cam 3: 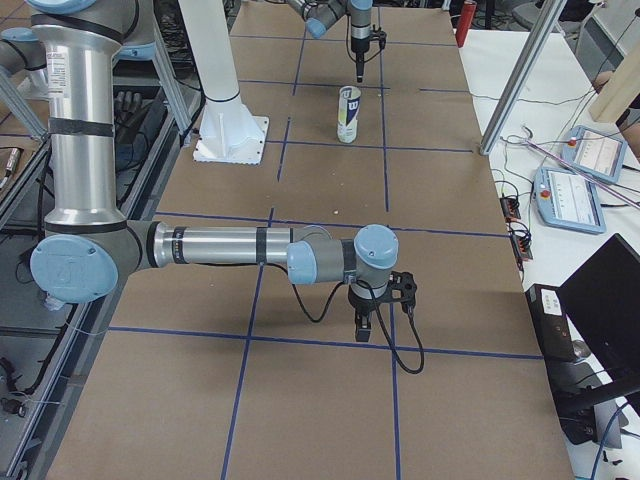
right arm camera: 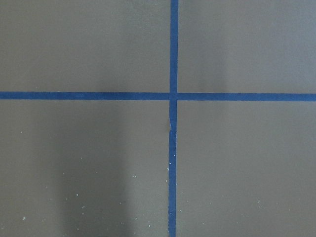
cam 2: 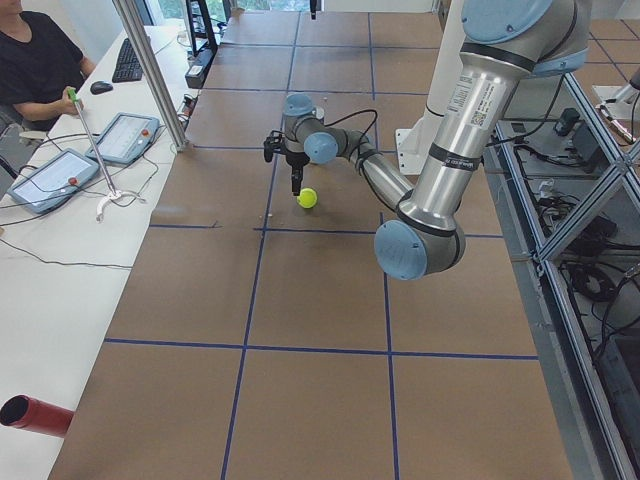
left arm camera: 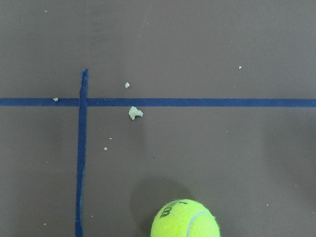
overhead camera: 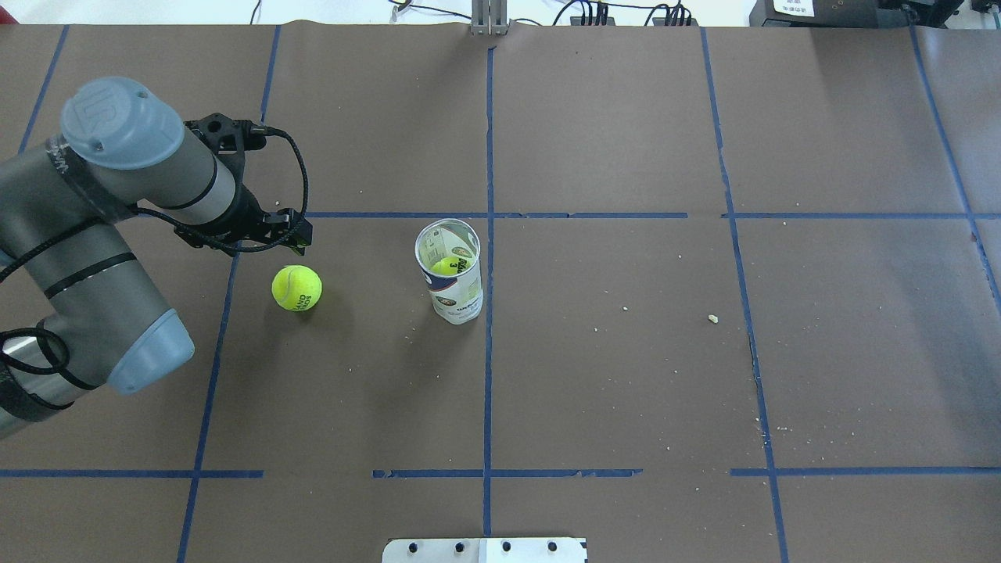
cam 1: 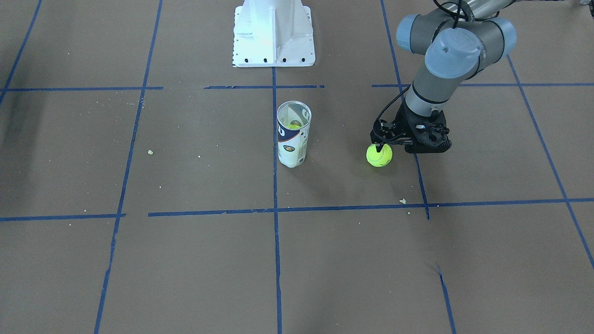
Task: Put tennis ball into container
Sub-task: 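Move the left gripper down toward the yellow-green tennis ball, then close the left gripper around the tennis ball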
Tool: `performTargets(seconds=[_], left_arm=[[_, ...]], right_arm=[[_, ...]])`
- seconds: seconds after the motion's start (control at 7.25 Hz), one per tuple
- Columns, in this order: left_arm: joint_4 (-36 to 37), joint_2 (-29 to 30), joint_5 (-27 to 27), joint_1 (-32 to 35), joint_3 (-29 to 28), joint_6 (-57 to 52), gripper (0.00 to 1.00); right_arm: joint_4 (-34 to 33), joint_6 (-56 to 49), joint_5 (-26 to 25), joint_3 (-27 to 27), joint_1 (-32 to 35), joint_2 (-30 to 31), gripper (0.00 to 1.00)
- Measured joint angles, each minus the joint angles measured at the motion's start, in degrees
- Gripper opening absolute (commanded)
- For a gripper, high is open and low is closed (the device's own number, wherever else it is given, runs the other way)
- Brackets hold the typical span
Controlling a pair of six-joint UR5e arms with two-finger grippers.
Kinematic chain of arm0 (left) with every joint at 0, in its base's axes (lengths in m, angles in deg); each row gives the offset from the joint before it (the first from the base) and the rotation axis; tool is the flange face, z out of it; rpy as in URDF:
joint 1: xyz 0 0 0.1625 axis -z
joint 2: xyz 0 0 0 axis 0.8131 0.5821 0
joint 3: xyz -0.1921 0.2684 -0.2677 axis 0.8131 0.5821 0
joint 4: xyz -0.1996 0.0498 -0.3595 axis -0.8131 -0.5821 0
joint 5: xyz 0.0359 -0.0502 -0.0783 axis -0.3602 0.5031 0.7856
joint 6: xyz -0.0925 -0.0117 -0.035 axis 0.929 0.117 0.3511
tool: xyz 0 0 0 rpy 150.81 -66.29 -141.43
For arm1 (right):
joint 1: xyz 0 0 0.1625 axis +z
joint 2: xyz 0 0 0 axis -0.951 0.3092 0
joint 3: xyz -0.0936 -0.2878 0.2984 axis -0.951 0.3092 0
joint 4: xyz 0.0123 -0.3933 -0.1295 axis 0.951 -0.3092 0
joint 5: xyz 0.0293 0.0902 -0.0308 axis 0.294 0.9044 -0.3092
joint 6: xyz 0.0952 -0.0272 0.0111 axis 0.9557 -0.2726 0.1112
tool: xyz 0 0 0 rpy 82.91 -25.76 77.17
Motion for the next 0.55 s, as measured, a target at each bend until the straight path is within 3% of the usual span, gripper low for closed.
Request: performTargets(seconds=[0.55], left_arm=[[-4.6,-0.1,-1.0,-2.8,-4.4,1.4,1.00]], right_arm=[[0.0,0.0,0.0,0.0,0.0,0.0,1.00]])
